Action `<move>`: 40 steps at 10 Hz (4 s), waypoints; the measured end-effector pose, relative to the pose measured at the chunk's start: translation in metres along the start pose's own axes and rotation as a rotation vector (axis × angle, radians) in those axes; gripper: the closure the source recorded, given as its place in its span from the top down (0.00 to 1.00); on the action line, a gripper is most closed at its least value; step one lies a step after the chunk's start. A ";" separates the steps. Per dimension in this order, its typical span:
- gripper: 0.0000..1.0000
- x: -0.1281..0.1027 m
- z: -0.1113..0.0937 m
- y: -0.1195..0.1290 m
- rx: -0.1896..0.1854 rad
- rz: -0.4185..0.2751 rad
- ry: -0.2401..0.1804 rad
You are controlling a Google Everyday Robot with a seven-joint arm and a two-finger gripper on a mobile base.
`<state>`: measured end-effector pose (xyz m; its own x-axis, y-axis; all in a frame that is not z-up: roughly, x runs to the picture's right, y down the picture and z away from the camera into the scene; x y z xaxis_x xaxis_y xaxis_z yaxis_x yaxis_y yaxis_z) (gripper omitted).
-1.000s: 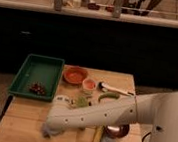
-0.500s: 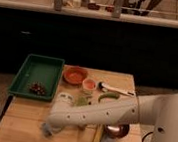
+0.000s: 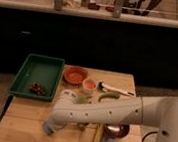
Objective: Wipe table surface with sponge
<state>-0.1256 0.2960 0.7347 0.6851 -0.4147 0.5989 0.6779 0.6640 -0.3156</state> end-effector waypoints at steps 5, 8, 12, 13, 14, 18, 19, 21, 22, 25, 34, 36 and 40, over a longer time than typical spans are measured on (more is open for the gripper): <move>0.36 0.003 0.001 -0.001 0.007 -0.009 -0.017; 0.66 0.000 0.001 -0.004 0.003 -0.024 -0.026; 0.80 0.000 0.002 -0.007 -0.004 -0.036 -0.030; 0.80 0.001 0.002 -0.007 -0.006 -0.040 -0.031; 0.80 0.001 0.003 -0.008 -0.008 -0.043 -0.031; 0.80 0.006 0.010 -0.013 -0.014 -0.041 -0.048; 0.80 0.007 0.012 -0.014 -0.012 -0.037 -0.055; 0.80 0.011 0.019 -0.016 -0.013 -0.020 -0.071; 0.80 0.012 0.022 -0.016 -0.014 -0.014 -0.077; 0.58 0.013 0.031 -0.014 -0.021 0.002 -0.097; 0.00 0.011 0.036 -0.013 -0.032 -0.006 -0.146; 0.00 0.012 0.035 -0.010 -0.036 -0.001 -0.148; 0.00 0.019 0.027 -0.010 -0.031 0.007 -0.130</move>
<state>-0.1264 0.2984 0.7693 0.6507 -0.3246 0.6865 0.6825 0.6463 -0.3414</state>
